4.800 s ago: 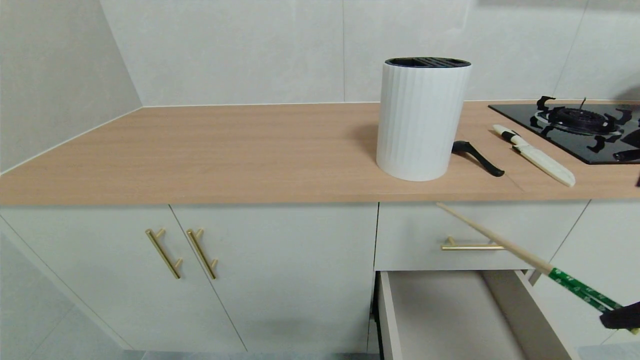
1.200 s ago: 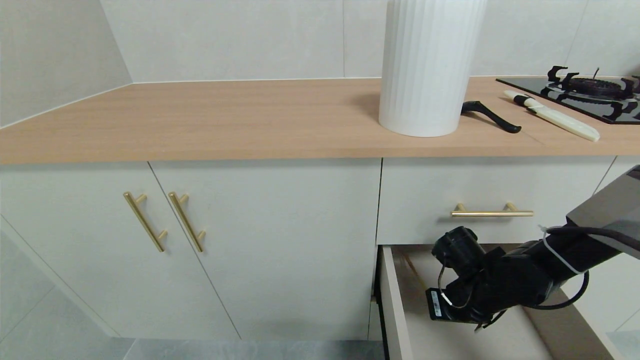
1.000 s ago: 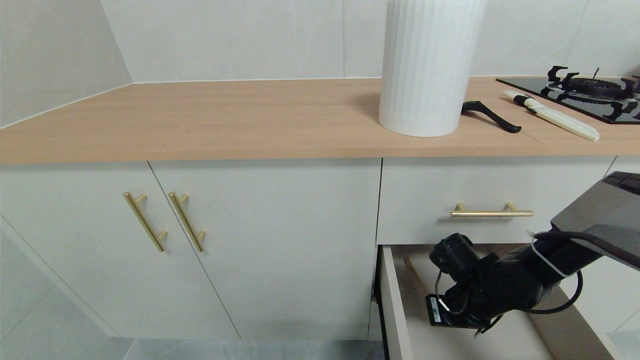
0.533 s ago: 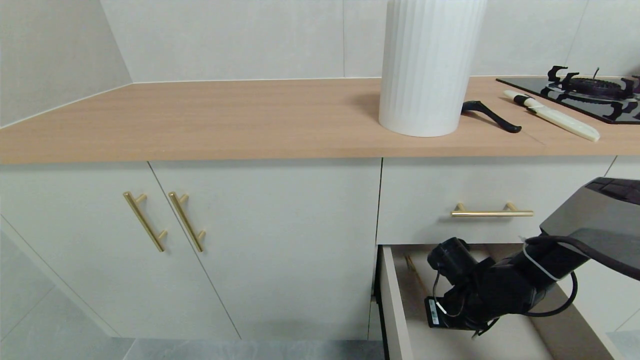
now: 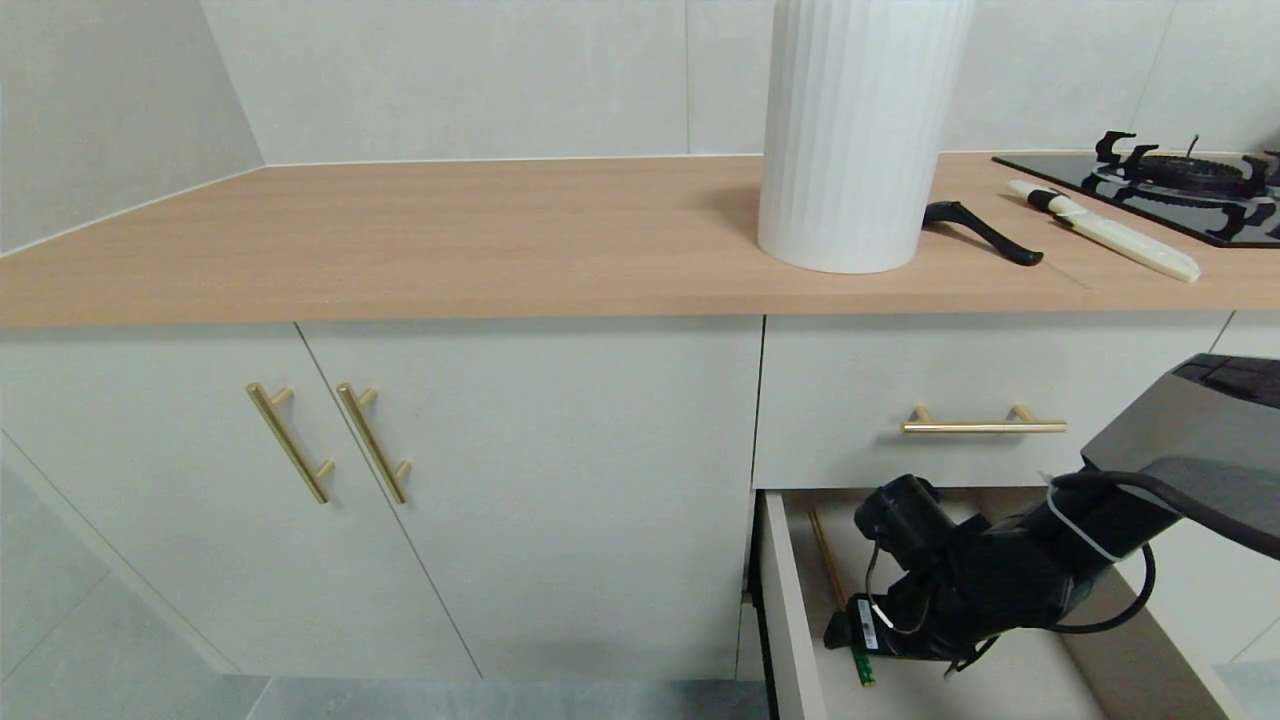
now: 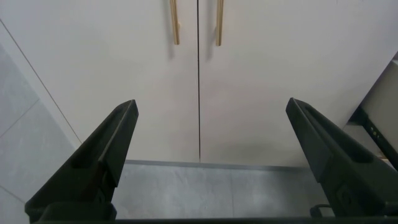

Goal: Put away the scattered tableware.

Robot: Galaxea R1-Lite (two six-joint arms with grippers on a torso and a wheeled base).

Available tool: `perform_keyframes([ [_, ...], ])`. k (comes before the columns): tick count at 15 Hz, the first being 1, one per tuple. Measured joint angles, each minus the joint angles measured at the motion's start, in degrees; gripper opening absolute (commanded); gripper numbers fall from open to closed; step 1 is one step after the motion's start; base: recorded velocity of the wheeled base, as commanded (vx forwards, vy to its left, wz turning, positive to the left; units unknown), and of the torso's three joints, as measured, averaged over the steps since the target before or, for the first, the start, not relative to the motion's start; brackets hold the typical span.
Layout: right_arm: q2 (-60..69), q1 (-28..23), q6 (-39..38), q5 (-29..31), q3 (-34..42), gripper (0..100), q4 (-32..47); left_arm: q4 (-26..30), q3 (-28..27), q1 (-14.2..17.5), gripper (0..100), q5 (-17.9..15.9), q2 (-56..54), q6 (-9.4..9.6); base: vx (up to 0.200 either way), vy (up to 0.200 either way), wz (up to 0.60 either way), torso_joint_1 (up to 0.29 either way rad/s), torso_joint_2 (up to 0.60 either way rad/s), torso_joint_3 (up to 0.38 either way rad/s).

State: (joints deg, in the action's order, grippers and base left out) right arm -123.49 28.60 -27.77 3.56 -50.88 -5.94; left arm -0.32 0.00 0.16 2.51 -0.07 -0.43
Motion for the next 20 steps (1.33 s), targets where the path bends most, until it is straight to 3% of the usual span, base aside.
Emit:
perform_keyframes([
  [6,15.1,-0.3,2.5,-1.4,1.4,100,5.6,0.0,0.0,0.0,100,0.0,0.0,0.0,0.0,0.0,0.0,0.0,0.0,0.0],
  [13,38.7,-14.6,17.4,-5.1,0.7,100,11.3,0.0,0.0,0.0,100,0.0,0.0,0.0,0.0,0.0,0.0,0.0,0.0,0.0],
  [20,44.4,-15.9,20.1,-4.9,2.0,100,11.2,0.0,0.0,0.0,100,0.0,0.0,0.0,0.0,0.0,0.0,0.016,-0.07,-0.064],
])
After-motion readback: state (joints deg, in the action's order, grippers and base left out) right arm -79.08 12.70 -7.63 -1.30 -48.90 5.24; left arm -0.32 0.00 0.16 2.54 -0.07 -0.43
